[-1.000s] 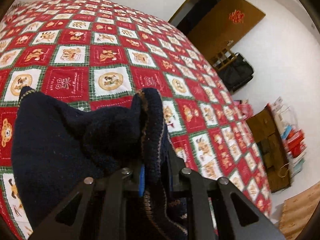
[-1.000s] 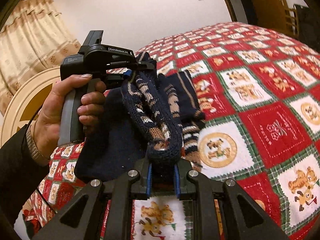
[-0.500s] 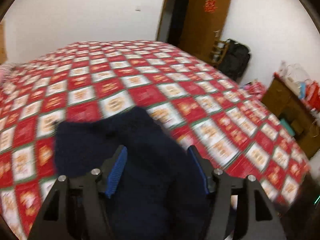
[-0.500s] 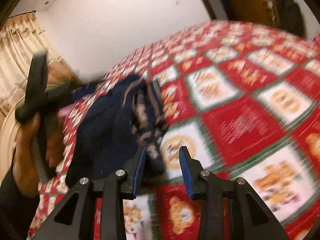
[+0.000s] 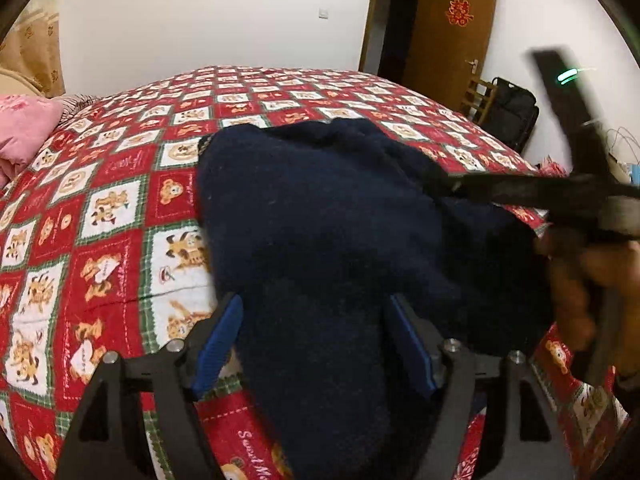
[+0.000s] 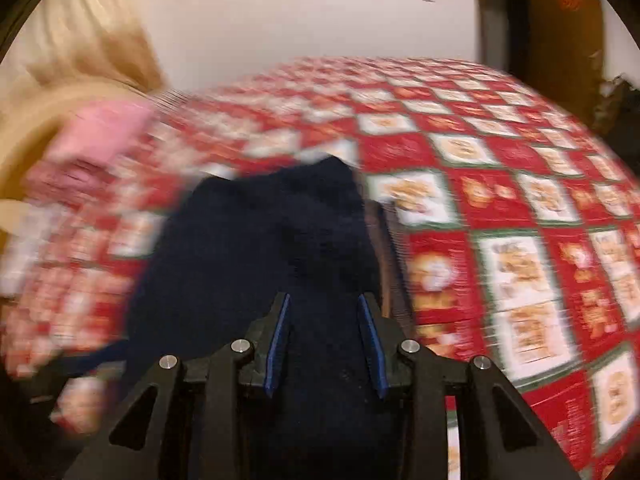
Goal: Fold small clothes
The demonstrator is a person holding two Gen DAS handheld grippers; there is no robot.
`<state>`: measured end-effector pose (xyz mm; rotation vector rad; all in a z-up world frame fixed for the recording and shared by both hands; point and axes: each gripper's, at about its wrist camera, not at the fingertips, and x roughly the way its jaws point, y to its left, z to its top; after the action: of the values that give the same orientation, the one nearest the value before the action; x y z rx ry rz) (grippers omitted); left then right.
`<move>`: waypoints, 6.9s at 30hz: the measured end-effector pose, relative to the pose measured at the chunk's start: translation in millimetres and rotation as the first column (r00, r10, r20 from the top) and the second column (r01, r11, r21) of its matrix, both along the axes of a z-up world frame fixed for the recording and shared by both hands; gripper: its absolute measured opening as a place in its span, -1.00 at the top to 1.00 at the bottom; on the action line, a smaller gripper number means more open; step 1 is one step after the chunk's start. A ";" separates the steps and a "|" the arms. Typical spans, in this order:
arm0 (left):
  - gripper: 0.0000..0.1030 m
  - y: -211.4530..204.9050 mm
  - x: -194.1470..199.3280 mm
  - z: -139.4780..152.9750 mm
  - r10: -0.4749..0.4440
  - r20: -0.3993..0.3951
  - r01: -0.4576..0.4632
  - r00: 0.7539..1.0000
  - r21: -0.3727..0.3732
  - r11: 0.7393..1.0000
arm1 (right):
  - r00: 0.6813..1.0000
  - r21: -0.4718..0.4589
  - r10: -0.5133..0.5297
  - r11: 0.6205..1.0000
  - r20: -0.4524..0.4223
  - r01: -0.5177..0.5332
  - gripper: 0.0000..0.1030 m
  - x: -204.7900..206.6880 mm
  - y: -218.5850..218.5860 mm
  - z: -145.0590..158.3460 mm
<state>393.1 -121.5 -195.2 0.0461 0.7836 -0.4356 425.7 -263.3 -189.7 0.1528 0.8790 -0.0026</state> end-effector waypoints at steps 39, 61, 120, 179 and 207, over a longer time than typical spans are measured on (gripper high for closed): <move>-0.96 10.1 -0.2 -26.5 -0.061 -0.127 0.047 0.990 -0.108 0.993 | 0.986 0.055 0.126 0.990 0.112 -0.133 0.74 -51.1 -1.6 29.2; -1.00 7.3 3.0 -31.1 -0.058 -0.142 0.050 0.988 -0.056 0.997 | 0.990 -0.081 0.134 0.988 0.049 -0.129 0.13 -127.1 4.0 -19.9; -1.00 29.5 63.7 -23.8 -0.029 -0.199 -0.014 0.980 -0.208 0.978 | 0.993 0.513 0.116 0.854 -0.020 -0.090 -0.11 25.6 -81.9 -44.7; 0.17 18.5 39.9 23.9 -0.021 -0.131 -0.005 0.991 -0.195 0.981 | 0.990 0.444 0.030 0.891 0.138 -0.089 0.54 -1.2 -56.5 -5.9; 0.17 145.6 -111.0 86.5 0.148 -0.045 -0.154 0.988 -0.217 0.964 | 0.927 0.490 0.256 0.793 0.274 -0.364 0.54 -109.0 114.6 61.9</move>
<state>282.0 24.1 -108.7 -0.2264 0.7571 -0.3764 316.6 -148.7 -127.8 0.5218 0.6806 0.5690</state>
